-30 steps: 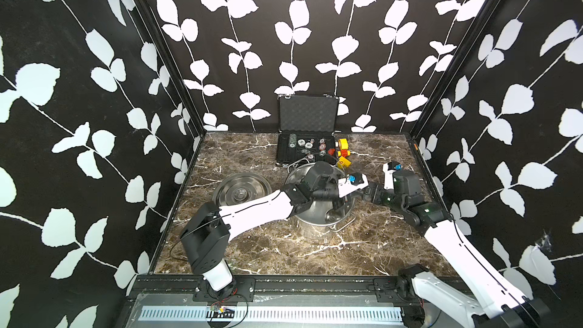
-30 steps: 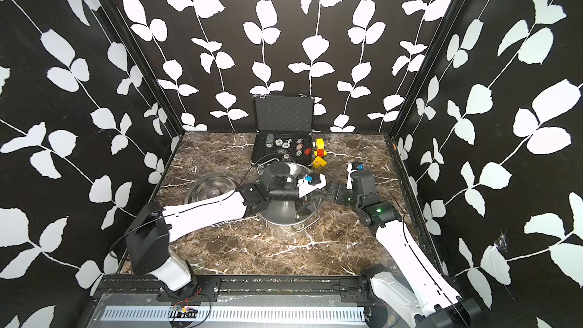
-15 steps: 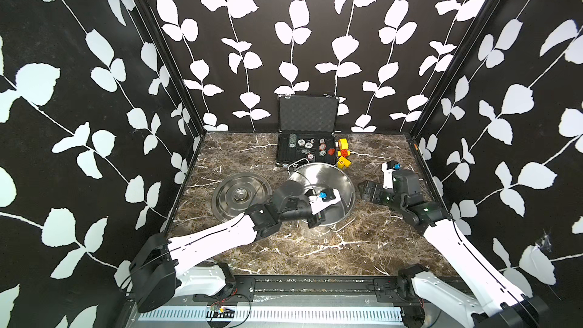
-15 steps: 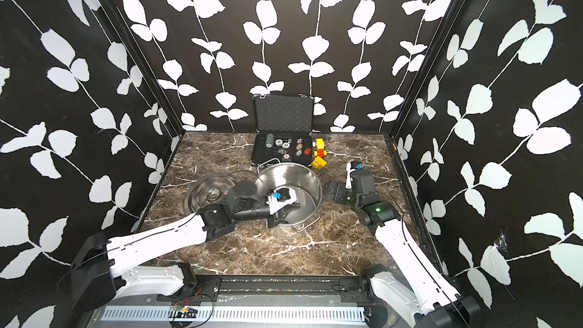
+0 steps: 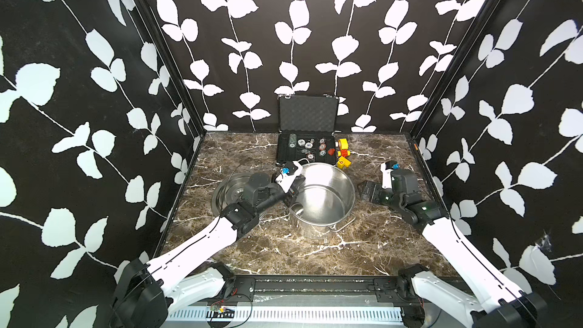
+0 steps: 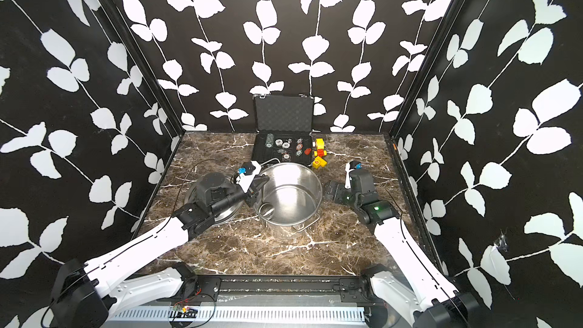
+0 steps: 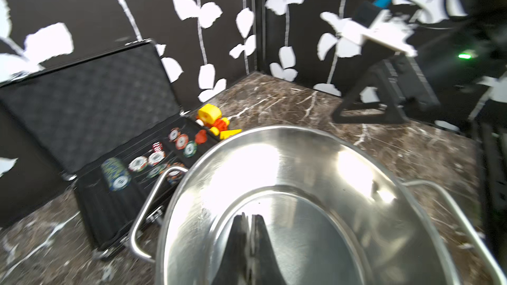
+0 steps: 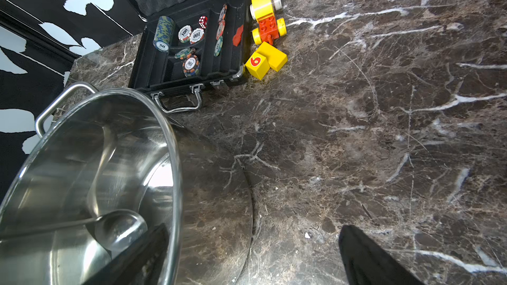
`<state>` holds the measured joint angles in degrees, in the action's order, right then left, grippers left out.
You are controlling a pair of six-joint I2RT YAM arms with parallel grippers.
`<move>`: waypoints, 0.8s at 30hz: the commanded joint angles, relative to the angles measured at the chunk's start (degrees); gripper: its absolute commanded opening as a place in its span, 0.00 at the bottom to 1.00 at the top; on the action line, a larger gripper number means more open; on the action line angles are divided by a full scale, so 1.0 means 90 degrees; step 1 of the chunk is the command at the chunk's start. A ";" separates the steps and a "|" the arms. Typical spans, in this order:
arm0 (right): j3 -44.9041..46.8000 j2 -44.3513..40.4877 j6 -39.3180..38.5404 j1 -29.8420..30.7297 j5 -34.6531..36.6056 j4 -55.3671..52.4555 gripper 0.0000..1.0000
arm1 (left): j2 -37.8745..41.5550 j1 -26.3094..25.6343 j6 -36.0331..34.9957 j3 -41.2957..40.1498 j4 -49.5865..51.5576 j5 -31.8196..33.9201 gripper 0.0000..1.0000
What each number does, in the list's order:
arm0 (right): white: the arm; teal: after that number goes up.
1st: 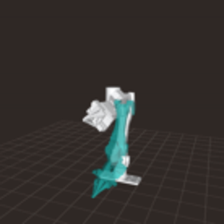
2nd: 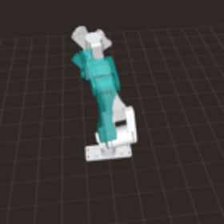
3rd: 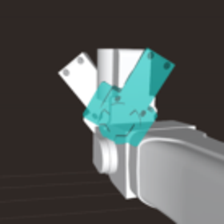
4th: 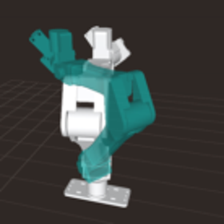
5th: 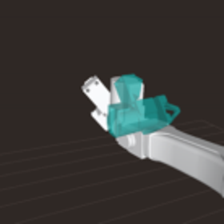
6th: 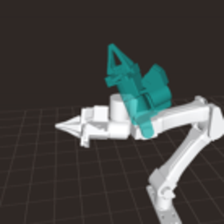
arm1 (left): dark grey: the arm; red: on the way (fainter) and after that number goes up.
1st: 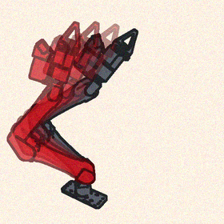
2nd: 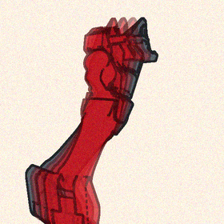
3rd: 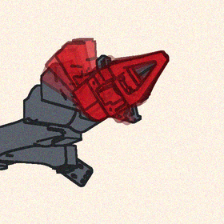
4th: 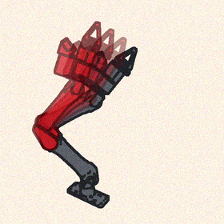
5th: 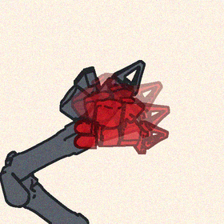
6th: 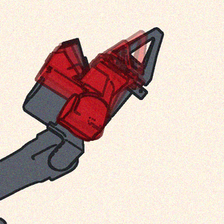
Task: Stir the soup with a spoon
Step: Stir the soup in the pan with a stick.
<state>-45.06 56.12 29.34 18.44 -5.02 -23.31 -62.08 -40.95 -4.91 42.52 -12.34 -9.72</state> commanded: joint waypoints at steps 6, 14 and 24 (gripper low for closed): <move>-0.0212 0.0033 -0.0074 0.0041 -0.0016 0.0203 0.99 | -0.1275 0.0380 0.0150 0.1250 -0.0361 0.0840 0.00; -0.0104 -0.0193 -0.0051 0.0040 0.0311 0.0013 0.99 | -0.2783 0.0395 0.0455 0.2516 -0.0161 -0.0327 0.00; 0.0071 -0.0583 0.0190 0.0041 0.1007 -0.0169 0.99 | -0.3749 -0.0450 0.0139 0.3451 -0.0255 -0.1291 0.00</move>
<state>-45.23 52.45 30.04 18.46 0.45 -24.05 -95.68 -42.13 -1.80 70.41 -13.54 -16.97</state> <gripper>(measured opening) 0.992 0.047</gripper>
